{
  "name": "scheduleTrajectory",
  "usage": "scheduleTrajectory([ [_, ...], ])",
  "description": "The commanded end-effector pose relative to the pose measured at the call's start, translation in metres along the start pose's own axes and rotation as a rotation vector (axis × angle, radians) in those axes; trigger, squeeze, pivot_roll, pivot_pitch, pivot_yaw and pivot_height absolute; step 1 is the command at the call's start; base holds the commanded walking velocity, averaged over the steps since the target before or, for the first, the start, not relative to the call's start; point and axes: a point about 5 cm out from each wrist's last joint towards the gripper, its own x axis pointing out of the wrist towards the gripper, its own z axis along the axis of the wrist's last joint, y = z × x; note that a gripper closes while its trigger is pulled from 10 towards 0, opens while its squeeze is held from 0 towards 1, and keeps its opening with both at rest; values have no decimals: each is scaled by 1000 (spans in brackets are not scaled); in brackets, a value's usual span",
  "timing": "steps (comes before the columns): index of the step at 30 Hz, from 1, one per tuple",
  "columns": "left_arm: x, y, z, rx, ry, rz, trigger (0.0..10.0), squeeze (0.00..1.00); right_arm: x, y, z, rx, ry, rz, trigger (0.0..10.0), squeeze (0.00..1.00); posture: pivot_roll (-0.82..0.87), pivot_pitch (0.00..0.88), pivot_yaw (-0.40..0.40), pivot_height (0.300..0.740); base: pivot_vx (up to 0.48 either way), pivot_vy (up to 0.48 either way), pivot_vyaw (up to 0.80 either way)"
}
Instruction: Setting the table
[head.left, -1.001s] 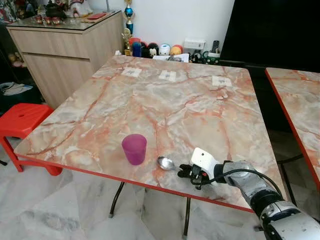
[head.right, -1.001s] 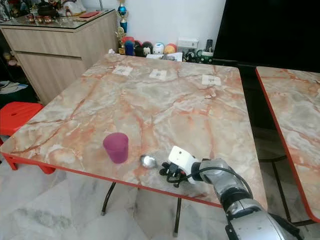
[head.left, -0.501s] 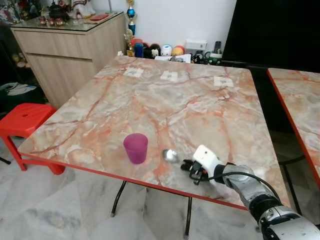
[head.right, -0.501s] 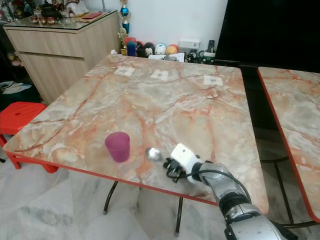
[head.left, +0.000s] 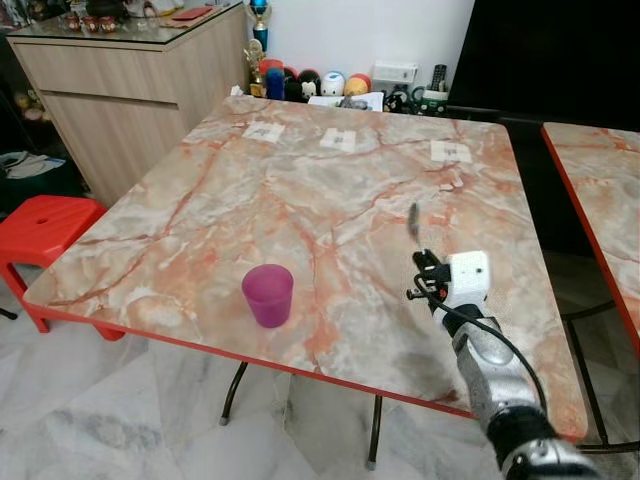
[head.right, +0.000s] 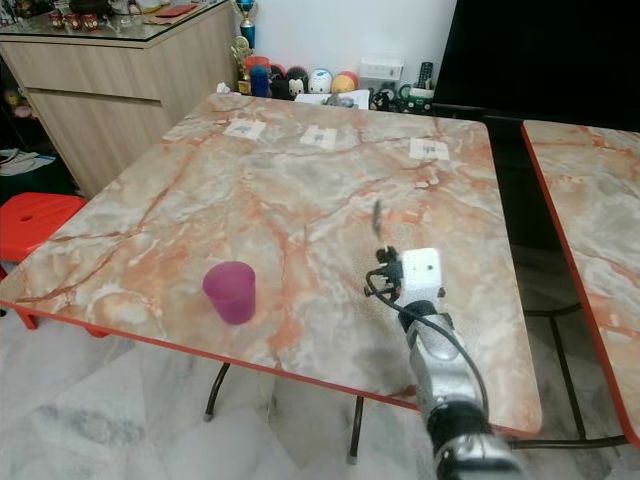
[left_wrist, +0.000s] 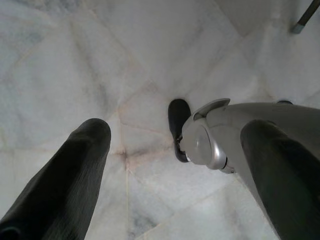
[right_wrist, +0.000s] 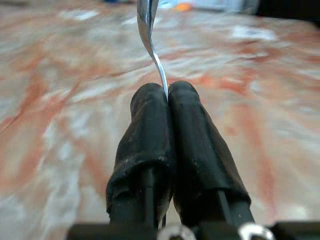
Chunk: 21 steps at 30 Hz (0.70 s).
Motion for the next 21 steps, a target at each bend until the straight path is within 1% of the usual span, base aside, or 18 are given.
scheduleTrajectory([
  [1,-3,0,-8,4,27,-1,10000,0,-5,-9,5,24,-40,-119,10000,0,48,30,-16,740,0,0,0],
  [2,-3,0,-8,3,21,5,10000,0,-12,-10,10,-3,-89,-160,10000,0,49,28,-18,740,0,0,0],
  [3,-3,0,-8,3,21,5,10000,0,-12,-10,10,-3,-89,-160,10000,0,49,28,-18,740,0,0,0],
  [4,-3,0,-8,2,18,8,10000,0,-17,-9,17,-52,-133,-186,10000,0,42,27,-19,740,0,0,0],
  [6,-2,0,-8,5,18,9,10000,0,-21,-9,22,-47,-162,-206,10000,0,35,27,-20,740,0,0,0],
  [8,-2,0,-7,7,17,11,10000,0,-26,-8,29,-93,-191,-234,10000,0,30,33,-22,740,0,0,0],
  [10,-2,0,-7,7,15,14,10000,0,-29,-7,32,-124,-192,-245,10000,0,24,38,-24,740,0,0,0],
  [12,-2,0,-6,7,14,15,10000,0,-29,-5,31,-103,-185,-242,10000,0,23,40,-25,740,0,0,0],
  [14,-2,0,-6,5,13,14,10000,0,-29,-3,29,-102,-174,-243,10000,0,26,40,-27,740,0,0,0],
  [16,-2,-1,-6,-6,9,14,10000,0,-30,-1,31,-86,-170,-260,10000,0,32,42,-31,740,0,0,0],
  [19,-2,-1,-6,-7,9,12,10000,0,-30,2,32,-94,-163,-262,10000,0,28,44,-32,740,0,0,0],
  [21,-1,-2,-6,-1,9,8,10000,0,-32,3,35,-70,-171,-277,10000,0,29,46,-33,740,0,0,0],
])
